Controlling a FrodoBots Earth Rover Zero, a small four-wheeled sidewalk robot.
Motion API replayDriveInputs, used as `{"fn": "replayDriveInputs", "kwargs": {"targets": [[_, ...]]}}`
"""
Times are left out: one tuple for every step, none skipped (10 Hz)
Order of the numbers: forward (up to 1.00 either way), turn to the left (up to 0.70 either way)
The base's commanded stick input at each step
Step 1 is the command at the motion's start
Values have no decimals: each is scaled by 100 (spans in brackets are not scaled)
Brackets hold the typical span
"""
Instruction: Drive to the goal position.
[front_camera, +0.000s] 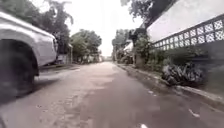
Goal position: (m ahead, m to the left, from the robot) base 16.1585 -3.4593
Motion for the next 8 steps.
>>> {"fn": "replayDriveInputs", "kwargs": {"targets": [[100, 0], [100, 0], [100, 0], [100, 0], [100, 0], [100, -3], [100, -15], [100, -6]]}}
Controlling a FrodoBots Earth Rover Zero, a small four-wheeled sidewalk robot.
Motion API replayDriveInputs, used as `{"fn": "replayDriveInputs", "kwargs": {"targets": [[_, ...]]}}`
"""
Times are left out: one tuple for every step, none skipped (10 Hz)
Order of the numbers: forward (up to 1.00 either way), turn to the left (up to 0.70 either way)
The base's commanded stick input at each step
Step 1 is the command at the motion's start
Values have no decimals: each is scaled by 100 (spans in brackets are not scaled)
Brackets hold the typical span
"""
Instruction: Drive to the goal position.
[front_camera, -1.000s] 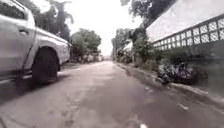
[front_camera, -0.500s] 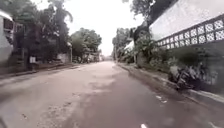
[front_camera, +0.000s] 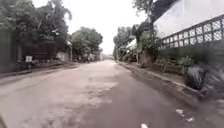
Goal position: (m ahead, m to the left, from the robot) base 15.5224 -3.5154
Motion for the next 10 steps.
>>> {"fn": "replayDriveInputs", "kwargs": {"targets": [[100, 0], [100, 0], [100, 0], [100, 0], [100, 0], [100, 0], [100, 0], [100, 0], [100, 0], [100, 0]]}}
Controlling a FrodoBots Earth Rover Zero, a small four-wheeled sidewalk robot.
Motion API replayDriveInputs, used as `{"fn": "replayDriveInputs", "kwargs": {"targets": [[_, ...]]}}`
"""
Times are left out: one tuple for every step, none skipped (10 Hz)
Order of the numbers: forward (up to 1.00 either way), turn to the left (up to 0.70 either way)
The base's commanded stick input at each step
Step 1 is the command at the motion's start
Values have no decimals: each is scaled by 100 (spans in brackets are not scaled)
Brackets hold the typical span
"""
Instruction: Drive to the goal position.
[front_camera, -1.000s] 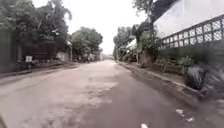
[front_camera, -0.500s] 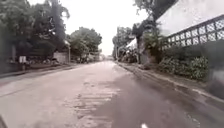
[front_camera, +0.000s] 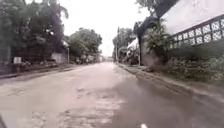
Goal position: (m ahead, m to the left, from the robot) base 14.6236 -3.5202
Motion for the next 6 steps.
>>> {"fn": "replayDriveInputs", "kwargs": {"targets": [[100, 0], [100, 0], [100, 0], [100, 0], [100, 0], [100, 0]]}}
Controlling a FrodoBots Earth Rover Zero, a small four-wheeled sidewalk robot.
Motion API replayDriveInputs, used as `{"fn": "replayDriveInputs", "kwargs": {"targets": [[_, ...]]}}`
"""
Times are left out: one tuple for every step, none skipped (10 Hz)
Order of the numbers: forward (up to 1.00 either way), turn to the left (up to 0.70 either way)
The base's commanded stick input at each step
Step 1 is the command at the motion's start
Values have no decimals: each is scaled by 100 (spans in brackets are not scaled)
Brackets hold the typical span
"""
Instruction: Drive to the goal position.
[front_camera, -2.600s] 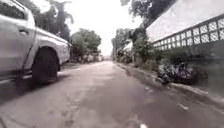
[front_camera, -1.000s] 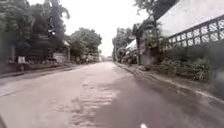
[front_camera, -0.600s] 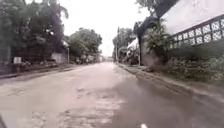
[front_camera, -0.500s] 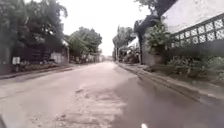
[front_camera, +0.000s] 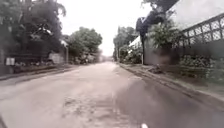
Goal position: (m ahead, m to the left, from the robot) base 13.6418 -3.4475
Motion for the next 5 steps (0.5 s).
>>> {"fn": "replayDriveInputs", "kwargs": {"targets": [[100, 0], [100, -2], [100, -6], [100, -32], [100, -15]]}}
